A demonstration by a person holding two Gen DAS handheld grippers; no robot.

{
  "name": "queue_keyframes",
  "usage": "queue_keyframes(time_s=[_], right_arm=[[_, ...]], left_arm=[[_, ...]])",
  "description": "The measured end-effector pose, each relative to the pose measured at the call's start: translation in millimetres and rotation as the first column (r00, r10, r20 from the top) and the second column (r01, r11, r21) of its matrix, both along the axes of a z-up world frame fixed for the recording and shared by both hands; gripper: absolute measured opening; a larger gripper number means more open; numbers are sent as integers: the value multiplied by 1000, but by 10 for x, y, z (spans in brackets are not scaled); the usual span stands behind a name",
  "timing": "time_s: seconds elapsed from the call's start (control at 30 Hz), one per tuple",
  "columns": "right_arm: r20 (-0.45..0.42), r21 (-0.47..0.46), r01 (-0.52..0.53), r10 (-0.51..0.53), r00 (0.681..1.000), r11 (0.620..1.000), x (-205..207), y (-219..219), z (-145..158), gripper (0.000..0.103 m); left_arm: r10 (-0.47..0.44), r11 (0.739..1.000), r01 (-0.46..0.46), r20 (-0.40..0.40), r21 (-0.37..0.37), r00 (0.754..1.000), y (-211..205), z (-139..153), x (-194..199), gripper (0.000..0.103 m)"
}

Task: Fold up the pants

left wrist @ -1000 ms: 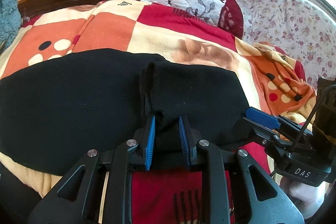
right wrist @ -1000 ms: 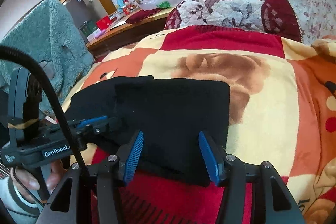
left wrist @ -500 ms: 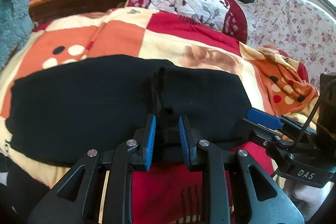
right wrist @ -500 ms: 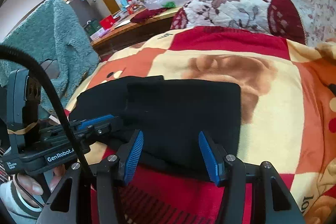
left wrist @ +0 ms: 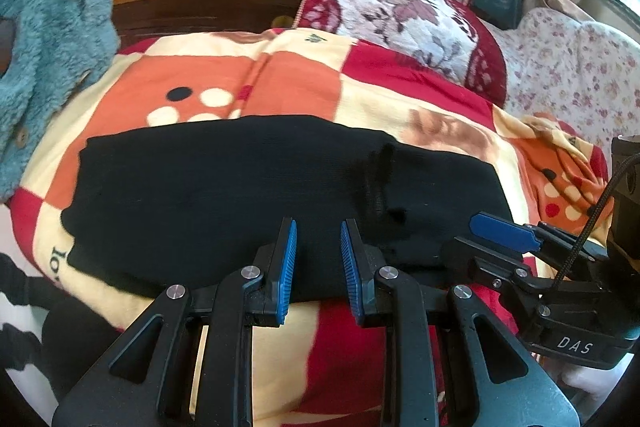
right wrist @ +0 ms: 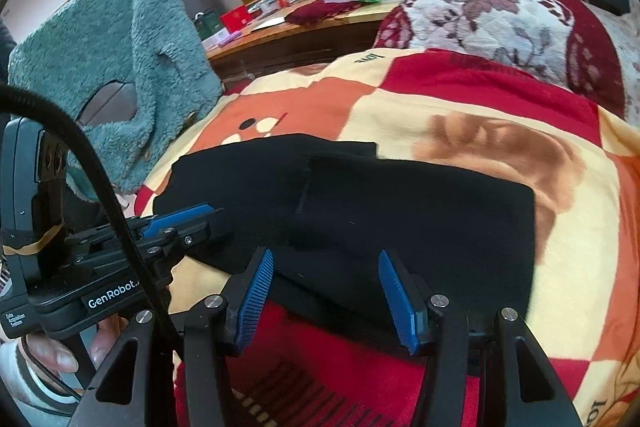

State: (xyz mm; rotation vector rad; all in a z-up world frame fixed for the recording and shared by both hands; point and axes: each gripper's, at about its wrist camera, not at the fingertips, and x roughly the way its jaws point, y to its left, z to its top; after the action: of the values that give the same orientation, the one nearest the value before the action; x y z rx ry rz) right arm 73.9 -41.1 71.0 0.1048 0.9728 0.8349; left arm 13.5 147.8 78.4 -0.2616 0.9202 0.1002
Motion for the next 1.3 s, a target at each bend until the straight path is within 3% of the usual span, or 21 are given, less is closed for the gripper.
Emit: queue_keyframes(time_s=[0.1,0.47,0.67,1.0,1.1,1.3], right_arm=[[7,-8,-28,28,1000,1000,2,121,19,53],[28,-19,-112,112,993,994,-3,518,98,53],[44,-24,-153,154,987,988,13,718,155,53],[83,-30,-266,268,960,963,78,1205,291,56],[87,-42,-305,308,948,951,132,1386,310,63],[91,-69,-372,377,922,926,194,1733,335,63]], left_arm=[[25,1000,-25,0,-17,1000,95,-2,-57,43],[117,992,-118,-9,-52,993,451,-2,-233,43],[171,978,-172,-21,-114,985,692,3,-419,43],[281,919,-289,-69,-269,957,1253,-145,-876,43],[300,903,-310,-81,-298,950,1356,-200,-928,43],[327,856,-339,-100,-391,940,1487,-310,-879,43]])
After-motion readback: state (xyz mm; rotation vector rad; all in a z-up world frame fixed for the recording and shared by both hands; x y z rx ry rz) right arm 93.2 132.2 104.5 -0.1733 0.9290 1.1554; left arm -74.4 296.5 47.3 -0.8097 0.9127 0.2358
